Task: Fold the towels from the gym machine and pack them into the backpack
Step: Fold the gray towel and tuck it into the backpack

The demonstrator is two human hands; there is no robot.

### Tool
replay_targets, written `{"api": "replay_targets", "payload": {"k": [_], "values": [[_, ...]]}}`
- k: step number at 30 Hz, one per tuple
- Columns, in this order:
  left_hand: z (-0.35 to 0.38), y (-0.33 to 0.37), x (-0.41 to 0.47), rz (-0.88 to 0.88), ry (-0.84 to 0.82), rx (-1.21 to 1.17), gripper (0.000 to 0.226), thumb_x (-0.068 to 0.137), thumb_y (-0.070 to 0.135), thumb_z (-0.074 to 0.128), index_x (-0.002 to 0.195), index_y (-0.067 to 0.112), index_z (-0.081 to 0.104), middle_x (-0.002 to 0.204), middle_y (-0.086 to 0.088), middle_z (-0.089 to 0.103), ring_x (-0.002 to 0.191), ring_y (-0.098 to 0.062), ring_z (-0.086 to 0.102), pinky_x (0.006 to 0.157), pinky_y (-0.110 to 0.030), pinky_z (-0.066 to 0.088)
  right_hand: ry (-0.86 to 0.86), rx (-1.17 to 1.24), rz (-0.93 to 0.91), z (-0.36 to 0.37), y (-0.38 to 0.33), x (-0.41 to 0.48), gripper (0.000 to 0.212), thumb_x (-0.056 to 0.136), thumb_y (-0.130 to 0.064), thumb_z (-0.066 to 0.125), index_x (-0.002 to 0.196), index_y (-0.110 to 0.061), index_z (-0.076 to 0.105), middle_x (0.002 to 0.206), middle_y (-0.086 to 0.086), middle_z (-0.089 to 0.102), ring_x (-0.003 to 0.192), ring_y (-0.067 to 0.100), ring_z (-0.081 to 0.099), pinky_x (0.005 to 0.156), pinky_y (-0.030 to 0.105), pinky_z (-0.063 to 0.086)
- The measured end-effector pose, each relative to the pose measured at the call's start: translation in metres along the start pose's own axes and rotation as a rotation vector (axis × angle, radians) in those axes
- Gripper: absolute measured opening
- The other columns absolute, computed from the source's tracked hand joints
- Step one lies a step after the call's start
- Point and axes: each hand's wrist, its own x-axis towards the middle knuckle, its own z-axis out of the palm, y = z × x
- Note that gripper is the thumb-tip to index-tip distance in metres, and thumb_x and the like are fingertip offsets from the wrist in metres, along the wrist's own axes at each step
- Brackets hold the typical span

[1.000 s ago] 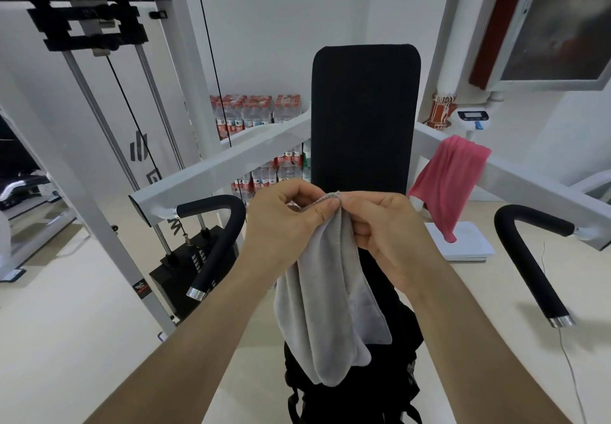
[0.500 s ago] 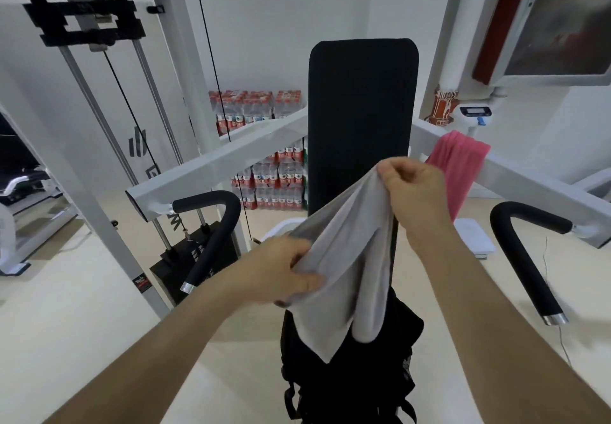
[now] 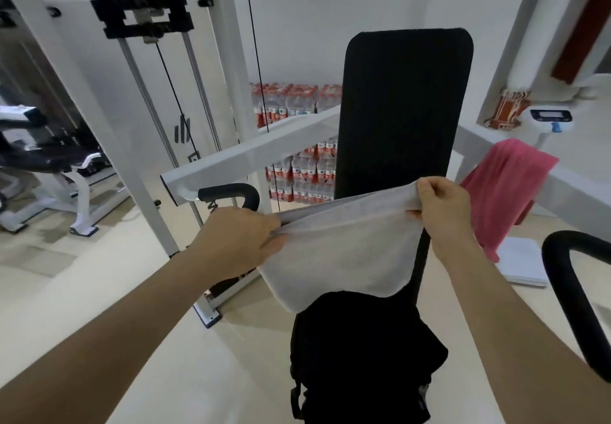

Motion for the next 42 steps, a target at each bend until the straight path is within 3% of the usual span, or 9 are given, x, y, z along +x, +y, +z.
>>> {"api": "replay_targets", "payload": {"k": [3, 7, 12, 22, 29, 33, 36, 38, 42], "values": [[-0.005, -0.012, -0.005, 0.009, -0.002, -0.003, 0.046, 0.093, 0.056, 0.021, 0.076, 0.028, 0.054, 0.06, 0.011, 0.052, 0.057, -0.014, 0.055, 0.053, -0.026, 0.039, -0.035, -0.188, -0.201, 0.007, 0.006, 0.001, 0.017, 0.096, -0.02, 0.052, 0.085, -0.017, 0.063, 0.079, -0.001, 0.063, 0.081, 0.021, 0.062, 0.068, 0.025, 0.05], [-0.012, -0.031, -0.008, -0.149, 0.161, -0.1, 0.03, 0.097, 0.045, 0.042, 0.108, 0.028, 0.065, 0.072, 0.007, 0.069, 0.065, -0.021, 0.065, 0.056, -0.025, 0.041, -0.005, -0.435, -0.451, 0.023, -0.007, 0.002, 0.02, 0.1, -0.029, 0.045, 0.092, -0.017, 0.059, 0.072, -0.004, 0.058, 0.063, 0.013, 0.054, 0.058, 0.025, 0.037], [-0.016, -0.062, 0.001, -0.324, 0.145, -0.058, 0.027, 0.092, 0.046, 0.05, 0.097, 0.03, 0.071, 0.08, 0.003, 0.072, 0.077, -0.024, 0.065, 0.066, -0.029, 0.047, -0.117, -0.391, -0.393, 0.055, -0.027, 0.015, 0.019, 0.098, -0.032, 0.049, 0.089, -0.021, 0.061, 0.074, -0.01, 0.058, 0.068, 0.003, 0.054, 0.06, 0.016, 0.041], [0.001, -0.197, 0.005, -0.593, 0.295, -0.251, 0.021, 0.085, 0.044, 0.065, 0.078, 0.025, 0.066, 0.072, 0.005, 0.062, 0.074, -0.02, 0.054, 0.066, -0.031, 0.043, -0.23, -0.259, -0.344, 0.184, -0.096, 0.036, 0.019, 0.094, -0.029, 0.057, 0.086, -0.016, 0.068, 0.072, -0.005, 0.061, 0.071, 0.019, 0.062, 0.072, 0.043, 0.058], [0.082, -0.324, 0.064, -0.647, 0.235, -0.235, 0.028, 0.091, 0.043, 0.057, 0.088, 0.016, 0.064, 0.087, -0.008, 0.068, 0.085, -0.033, 0.06, 0.065, -0.033, 0.039, -0.164, -0.456, -0.326, 0.351, -0.08, 0.095, 0.025, 0.096, -0.027, 0.051, 0.099, -0.013, 0.072, 0.098, 0.005, 0.07, 0.082, 0.016, 0.054, 0.07, 0.024, 0.034], [0.118, -0.357, 0.095, -0.671, 0.169, -0.271, 0.03, 0.09, 0.043, 0.056, 0.088, 0.013, 0.059, 0.086, -0.007, 0.062, 0.087, -0.033, 0.058, 0.066, -0.032, 0.035, -0.161, -0.452, -0.302, 0.4, -0.065, 0.111, 0.025, 0.097, -0.023, 0.048, 0.099, -0.008, 0.067, 0.09, 0.004, 0.062, 0.08, 0.016, 0.049, 0.064, 0.021, 0.028], [0.144, -0.361, 0.108, -0.74, 0.115, -0.361, 0.026, 0.089, 0.042, 0.055, 0.093, 0.016, 0.057, 0.093, -0.007, 0.064, 0.08, -0.027, 0.049, 0.067, -0.033, 0.036, -0.339, -0.437, -0.266, 0.423, -0.046, 0.116, 0.036, 0.096, -0.025, 0.05, 0.13, -0.014, 0.051, 0.128, 0.01, 0.055, 0.118, 0.024, 0.049, 0.09, 0.02, 0.034], [0.159, -0.357, 0.11, -0.784, 0.097, -0.437, 0.024, 0.088, 0.041, 0.055, 0.098, 0.019, 0.056, 0.099, -0.006, 0.065, 0.084, -0.027, 0.052, 0.07, -0.034, 0.039, -0.478, -0.554, -0.261, 0.428, -0.024, 0.113, 0.068, 0.095, -0.03, 0.055, 0.151, -0.02, 0.019, 0.157, 0.011, 0.021, 0.143, 0.025, 0.023, 0.113, 0.032, 0.021], [0.18, -0.35, 0.107, -0.931, 0.171, -0.638, 0.05, 0.08, 0.046, 0.065, 0.123, 0.024, 0.051, 0.124, -0.007, 0.057, 0.116, -0.03, 0.053, 0.093, -0.045, 0.045, -0.58, -0.856, -0.306, 0.425, 0.015, 0.103, 0.07, 0.096, -0.045, 0.047, 0.152, -0.03, 0.009, 0.162, 0.013, -0.001, 0.148, 0.034, 0.007, 0.118, 0.045, 0.013]]}}
